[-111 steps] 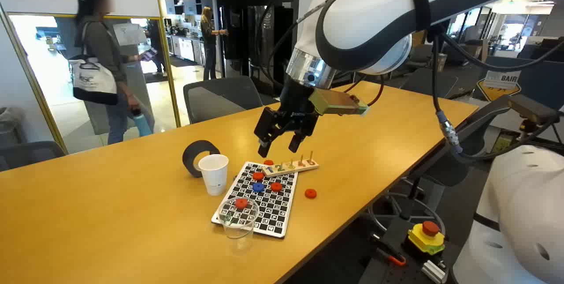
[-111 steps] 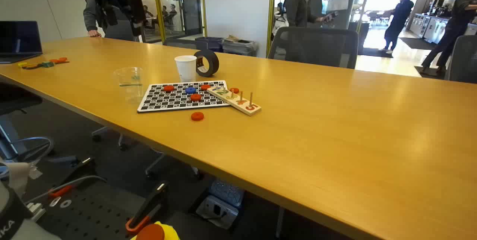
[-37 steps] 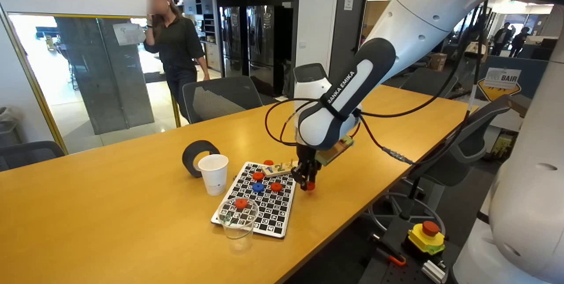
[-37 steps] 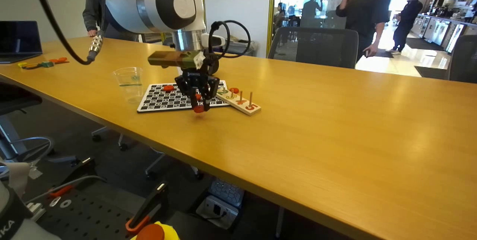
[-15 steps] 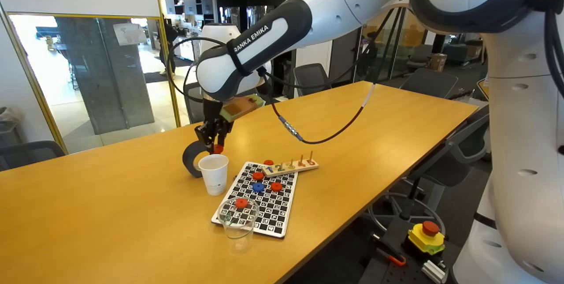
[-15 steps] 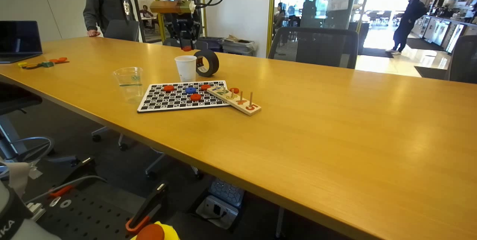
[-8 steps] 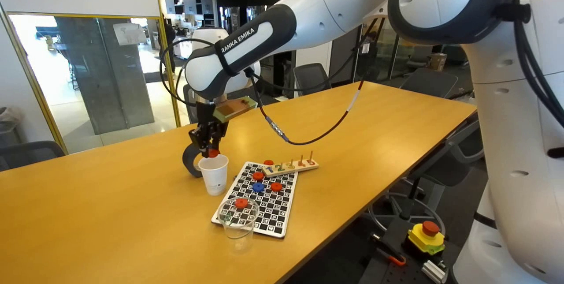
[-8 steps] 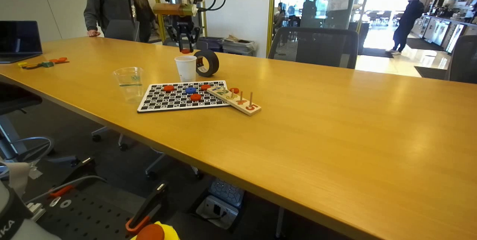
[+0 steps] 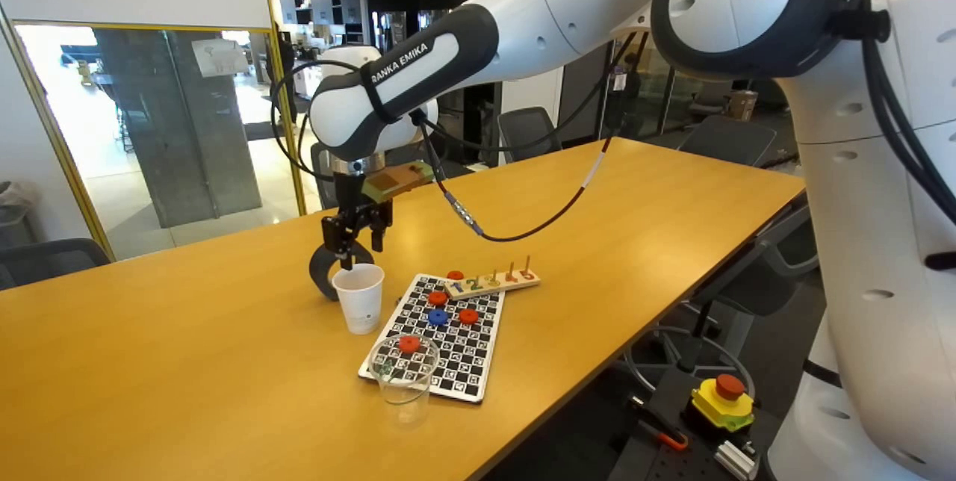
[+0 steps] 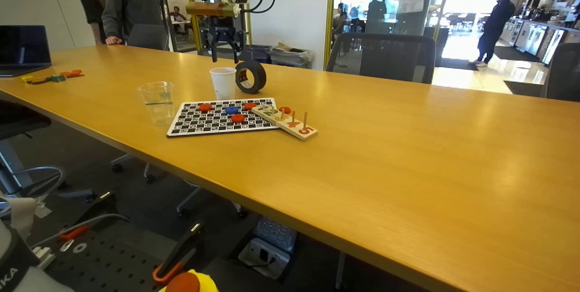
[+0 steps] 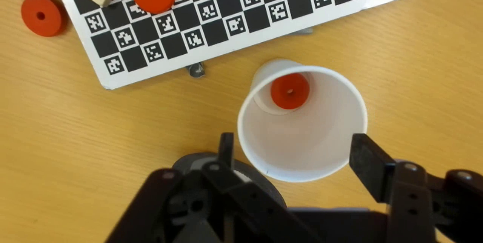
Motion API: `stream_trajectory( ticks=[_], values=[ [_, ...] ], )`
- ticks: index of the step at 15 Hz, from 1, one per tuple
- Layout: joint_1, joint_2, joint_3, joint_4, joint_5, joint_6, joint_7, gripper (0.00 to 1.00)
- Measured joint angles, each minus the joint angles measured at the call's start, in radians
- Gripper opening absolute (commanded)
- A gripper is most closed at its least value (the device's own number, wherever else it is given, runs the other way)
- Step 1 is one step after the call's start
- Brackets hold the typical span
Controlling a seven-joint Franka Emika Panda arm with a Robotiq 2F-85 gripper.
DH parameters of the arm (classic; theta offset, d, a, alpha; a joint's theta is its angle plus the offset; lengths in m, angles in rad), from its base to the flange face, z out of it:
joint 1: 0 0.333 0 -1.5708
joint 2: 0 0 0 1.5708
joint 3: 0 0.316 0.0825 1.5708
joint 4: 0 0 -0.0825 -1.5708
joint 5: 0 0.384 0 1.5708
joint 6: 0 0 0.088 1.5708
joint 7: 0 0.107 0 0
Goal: Put the orange circles into the white cup and the blue circles into the transparent cup.
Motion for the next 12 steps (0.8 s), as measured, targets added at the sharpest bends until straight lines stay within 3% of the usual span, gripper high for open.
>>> stream_trajectory(
  ticks=[5,12],
  values=[
    [0.011,-0.067,-0.024,-0.076,-0.015,0.001,0.119,1.0],
    [0.015,-0.26,-0.07,-0.418,-0.057,0.137,0.292,1.0]
  ],
)
